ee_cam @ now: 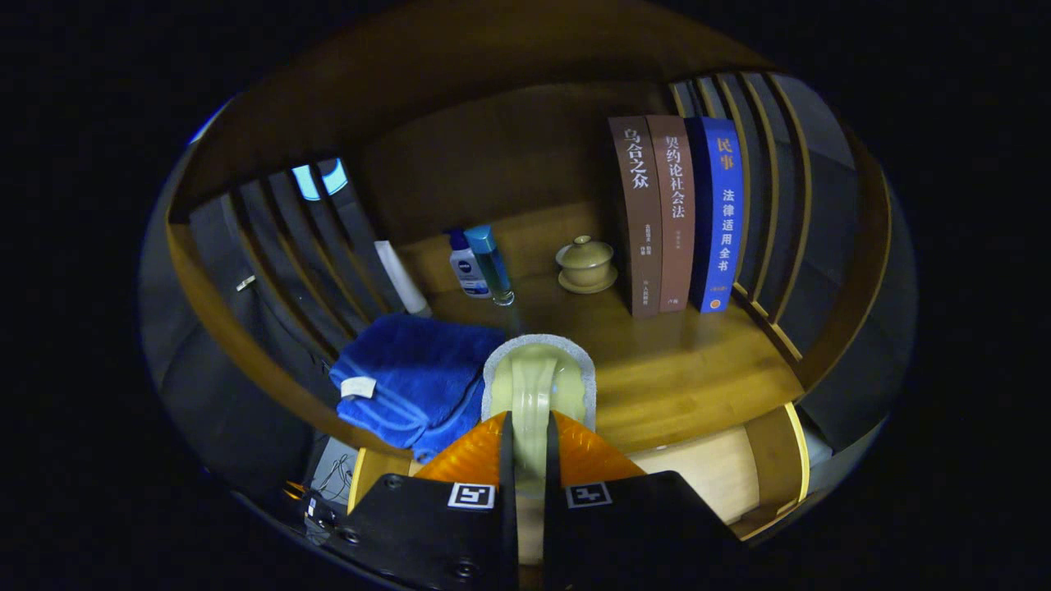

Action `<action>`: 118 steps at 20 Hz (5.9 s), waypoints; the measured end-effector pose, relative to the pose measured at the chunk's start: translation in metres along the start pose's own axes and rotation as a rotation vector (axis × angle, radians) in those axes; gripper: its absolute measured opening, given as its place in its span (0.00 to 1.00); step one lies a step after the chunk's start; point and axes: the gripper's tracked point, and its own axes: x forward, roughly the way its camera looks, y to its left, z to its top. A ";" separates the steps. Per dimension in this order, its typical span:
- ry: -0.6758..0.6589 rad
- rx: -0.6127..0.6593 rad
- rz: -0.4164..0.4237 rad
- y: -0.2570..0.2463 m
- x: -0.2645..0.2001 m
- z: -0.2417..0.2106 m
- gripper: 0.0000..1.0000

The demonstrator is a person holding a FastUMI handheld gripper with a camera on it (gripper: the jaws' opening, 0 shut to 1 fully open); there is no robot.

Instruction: Pull open the drawer, take out the items inside it, and place them on the countertop above the cabinet.

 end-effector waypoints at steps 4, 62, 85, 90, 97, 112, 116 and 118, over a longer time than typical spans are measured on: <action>0.015 0.016 -0.018 -0.005 0.034 0.010 0.17; -0.291 -0.068 -0.040 -0.039 -0.111 -0.231 0.99; -0.236 -0.029 -0.049 -0.036 0.005 -0.147 1.00; -0.236 -0.033 -0.050 -0.036 0.024 -0.136 1.00; -0.238 -0.046 -0.060 -0.037 0.037 -0.131 1.00; -0.266 -0.048 -0.062 -0.033 -0.011 -0.124 1.00; -0.360 -0.081 -0.032 -0.016 -0.063 -0.088 1.00; -0.415 -0.090 -0.022 -0.010 -0.093 -0.068 0.99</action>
